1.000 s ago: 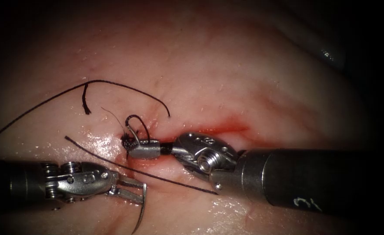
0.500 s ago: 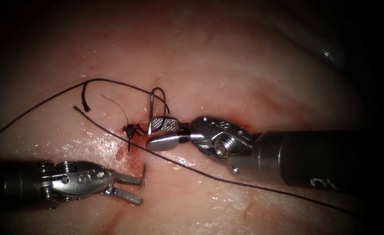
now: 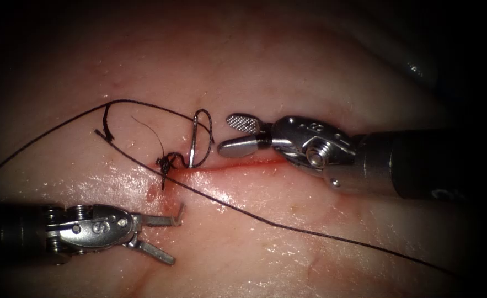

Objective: Wound Closure
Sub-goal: With the left gripper, pull the needle through the skin

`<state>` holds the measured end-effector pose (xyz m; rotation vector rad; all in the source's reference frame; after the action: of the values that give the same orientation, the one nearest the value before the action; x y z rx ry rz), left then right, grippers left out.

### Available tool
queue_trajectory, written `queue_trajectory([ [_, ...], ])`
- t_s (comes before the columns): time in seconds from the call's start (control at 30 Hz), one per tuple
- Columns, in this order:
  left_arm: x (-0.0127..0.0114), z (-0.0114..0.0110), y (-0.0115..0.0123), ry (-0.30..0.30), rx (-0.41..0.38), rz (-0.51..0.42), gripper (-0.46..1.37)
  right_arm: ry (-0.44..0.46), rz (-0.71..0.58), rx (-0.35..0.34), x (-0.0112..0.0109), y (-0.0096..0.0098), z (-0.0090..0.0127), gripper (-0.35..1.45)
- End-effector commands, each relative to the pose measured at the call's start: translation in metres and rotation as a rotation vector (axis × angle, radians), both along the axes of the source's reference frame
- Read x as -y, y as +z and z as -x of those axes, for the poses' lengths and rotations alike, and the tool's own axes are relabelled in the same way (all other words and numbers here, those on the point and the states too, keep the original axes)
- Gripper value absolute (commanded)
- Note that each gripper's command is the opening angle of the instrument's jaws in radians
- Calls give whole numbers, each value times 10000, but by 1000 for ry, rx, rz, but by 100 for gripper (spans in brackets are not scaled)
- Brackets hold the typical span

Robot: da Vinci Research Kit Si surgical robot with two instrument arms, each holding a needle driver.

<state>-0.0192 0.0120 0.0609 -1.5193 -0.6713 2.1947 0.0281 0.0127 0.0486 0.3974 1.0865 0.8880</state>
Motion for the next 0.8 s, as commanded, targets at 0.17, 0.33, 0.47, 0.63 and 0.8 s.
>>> queue_trajectory([
  [0.17, -8, -5, -9, -30, 44, 82, 87, -16, 3, -1, 8, 3, 7, 119],
  [0.33, -12, 1, -21, -38, 72, 162, 88, -18, 10, -1, 15, 7, 13, 117],
  [0.47, -14, 11, -26, -46, 92, 243, 86, -19, 12, 0, 18, 8, 15, 116],
  [0.63, -21, 23, -23, -63, 105, 303, 84, -20, 15, -1, 23, 8, 17, 115],
  [0.8, -29, 34, -16, -67, 103, 334, 86, -22, 17, 1, 30, 6, 19, 113],
])
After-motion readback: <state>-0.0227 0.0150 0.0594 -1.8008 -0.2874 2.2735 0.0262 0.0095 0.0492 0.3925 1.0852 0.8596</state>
